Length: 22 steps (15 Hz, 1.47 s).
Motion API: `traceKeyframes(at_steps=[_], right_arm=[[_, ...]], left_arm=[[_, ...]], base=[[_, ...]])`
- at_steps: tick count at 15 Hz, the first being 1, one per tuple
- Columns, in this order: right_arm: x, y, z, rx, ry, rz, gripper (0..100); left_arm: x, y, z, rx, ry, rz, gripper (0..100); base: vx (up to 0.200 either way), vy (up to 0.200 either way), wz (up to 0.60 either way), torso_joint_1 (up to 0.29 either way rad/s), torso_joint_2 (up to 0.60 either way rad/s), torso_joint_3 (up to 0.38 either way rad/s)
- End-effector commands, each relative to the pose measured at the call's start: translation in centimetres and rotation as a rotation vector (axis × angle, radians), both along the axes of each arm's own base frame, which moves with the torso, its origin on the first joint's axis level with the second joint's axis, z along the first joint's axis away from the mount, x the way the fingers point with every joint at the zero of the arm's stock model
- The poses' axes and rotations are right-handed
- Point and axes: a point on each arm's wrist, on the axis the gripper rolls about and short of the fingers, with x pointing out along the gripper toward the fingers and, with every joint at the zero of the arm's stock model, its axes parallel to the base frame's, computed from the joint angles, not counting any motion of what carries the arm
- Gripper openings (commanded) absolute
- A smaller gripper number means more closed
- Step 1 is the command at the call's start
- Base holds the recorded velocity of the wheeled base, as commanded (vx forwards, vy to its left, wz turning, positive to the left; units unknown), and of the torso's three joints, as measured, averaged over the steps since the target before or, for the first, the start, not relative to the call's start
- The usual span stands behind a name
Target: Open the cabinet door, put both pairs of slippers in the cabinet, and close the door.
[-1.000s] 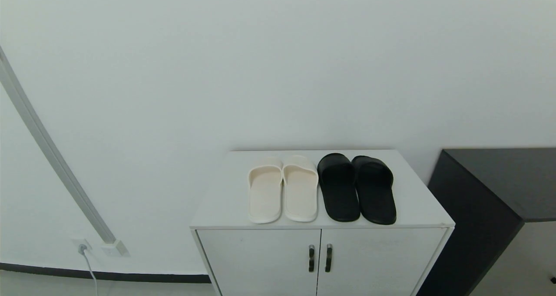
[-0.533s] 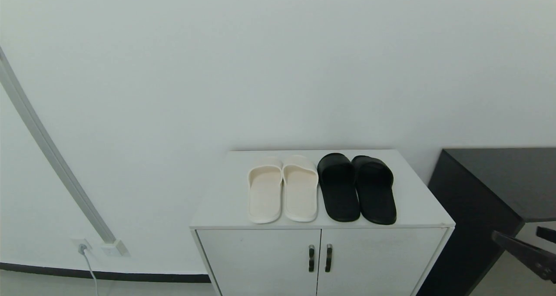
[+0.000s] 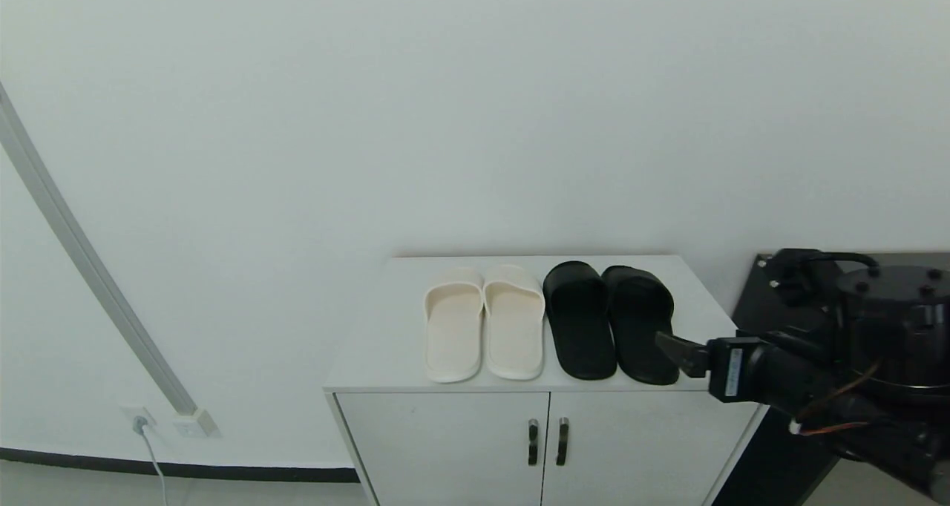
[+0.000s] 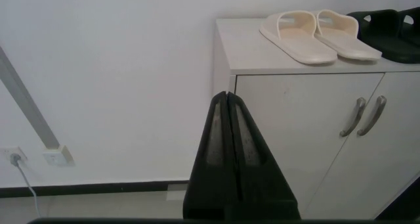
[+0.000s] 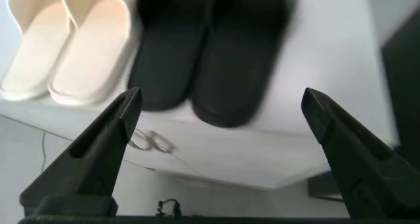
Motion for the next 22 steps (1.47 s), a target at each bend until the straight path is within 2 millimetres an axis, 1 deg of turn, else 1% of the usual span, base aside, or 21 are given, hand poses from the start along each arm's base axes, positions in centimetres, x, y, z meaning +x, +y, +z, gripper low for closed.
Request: traceKeyframes(at_steps=[1, 4, 6, 7, 8, 9, 10, 11, 14, 18, 22], right_arm=[[2.7, 4.4, -1.9, -0.02, 0.04, -0.007, 100], [4.1, 6.9, -2.7, -0.051, 0.024, -0.058, 100], [5.3, 7.9, -3.6, -0.059, 0.025, -0.072, 100], [6.5, 8.3, -4.2, -0.064, 0.014, -0.114, 100], [7.8, 8.3, -4.9, -0.077, 0.003, -0.168, 100], [8.7, 8.3, -5.3, -0.079, -0.003, -0.194, 100], [10.2, 7.9, -5.7, -0.076, -0.018, -0.224, 100], [11.3, 7.9, -6.1, -0.082, -0.031, -0.24, 100], [13.6, 8.7, -7.4, -0.096, -0.063, -0.24, 100], [16.2, 9.4, -8.0, -0.106, -0.089, -0.256, 100], [17.3, 9.4, -7.7, -0.101, -0.113, -0.268, 100]], left_arm=[[0.0, 0.0, 0.0, -0.001, 0.001, 0.001, 0], [0.0, 0.0, 0.0, 0.0, 0.001, 0.0, 0], [0.0, 0.0, 0.0, 0.0, 0.0, 0.0, 0], [0.0, 0.0, 0.0, 0.0, 0.001, 0.0, 0], [0.0, 0.0, 0.0, 0.0, 0.001, 0.0, 0], [0.0, 0.0, 0.0, 0.0, 0.0, 0.0, 0], [0.0, 0.0, 0.0, 0.0, 0.0, 0.0, 0], [0.0, 0.0, 0.0, 0.0, 0.001, 0.0, 0], [0.0, 0.0, 0.0, 0.0, 0.001, 0.0, 0], [0.0, 0.0, 0.0, 0.0, 0.0, 0.0, 0], [0.0, 0.0, 0.0, 0.0, 0.001, 0.0, 0]], base=[[0.0, 0.0, 0.0, 0.0, 0.0, 0.0], [0.0, 0.0, 0.0, 0.0, 0.0, 0.0], [0.0, 0.0, 0.0, 0.0, 0.0, 0.0], [0.0, 0.0, 0.0, 0.0, 0.0, 0.0], [0.0, 0.0, 0.0, 0.0, 0.0, 0.0], [0.0, 0.0, 0.0, 0.0, 0.0, 0.0], [0.0, 0.0, 0.0, 0.0, 0.0, 0.0], [0.0, 0.0, 0.0, 0.0, 0.0, 0.0], [0.0, 0.0, 0.0, 0.0, 0.0, 0.0], [0.0, 0.0, 0.0, 0.0, 0.0, 0.0], [0.0, 0.0, 0.0, 0.0, 0.0, 0.0]])
